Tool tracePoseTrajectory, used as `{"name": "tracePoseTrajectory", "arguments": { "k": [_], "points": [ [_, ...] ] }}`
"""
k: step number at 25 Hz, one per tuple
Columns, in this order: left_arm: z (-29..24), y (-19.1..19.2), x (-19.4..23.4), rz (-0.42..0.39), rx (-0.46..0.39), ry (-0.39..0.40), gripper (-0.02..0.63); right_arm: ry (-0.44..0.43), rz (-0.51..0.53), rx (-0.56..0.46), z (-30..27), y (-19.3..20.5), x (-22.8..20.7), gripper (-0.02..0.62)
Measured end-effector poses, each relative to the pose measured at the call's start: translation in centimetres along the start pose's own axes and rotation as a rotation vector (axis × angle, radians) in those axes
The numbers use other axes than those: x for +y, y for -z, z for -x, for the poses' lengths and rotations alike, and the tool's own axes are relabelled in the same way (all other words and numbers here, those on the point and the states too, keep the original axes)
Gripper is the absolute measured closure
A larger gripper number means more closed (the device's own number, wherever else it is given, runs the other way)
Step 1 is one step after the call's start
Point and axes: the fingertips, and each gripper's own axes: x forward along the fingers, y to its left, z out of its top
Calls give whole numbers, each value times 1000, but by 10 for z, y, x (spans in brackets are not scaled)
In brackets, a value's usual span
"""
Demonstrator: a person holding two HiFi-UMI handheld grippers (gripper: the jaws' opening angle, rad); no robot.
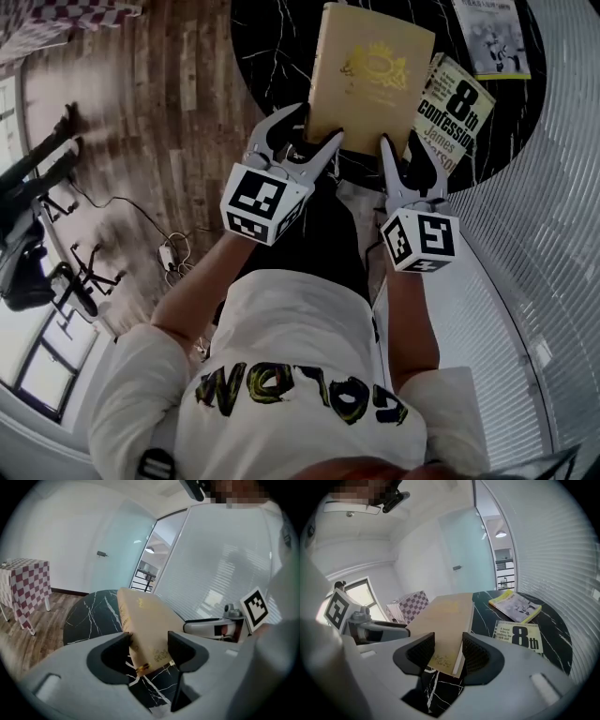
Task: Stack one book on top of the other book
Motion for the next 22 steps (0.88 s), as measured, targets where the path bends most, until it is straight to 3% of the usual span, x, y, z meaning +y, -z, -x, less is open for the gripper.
{"name": "tracePoseTrajectory", "arguments": {
  "k": [12,22],
  "points": [
    [36,-36,-22,-5,-61,-10,347,-14,27,-71,36,-38,20,405],
    [45,-47,-33,-18,-72,-17,347,-14,19,-97,51,-47,23,405]
  ]
}}
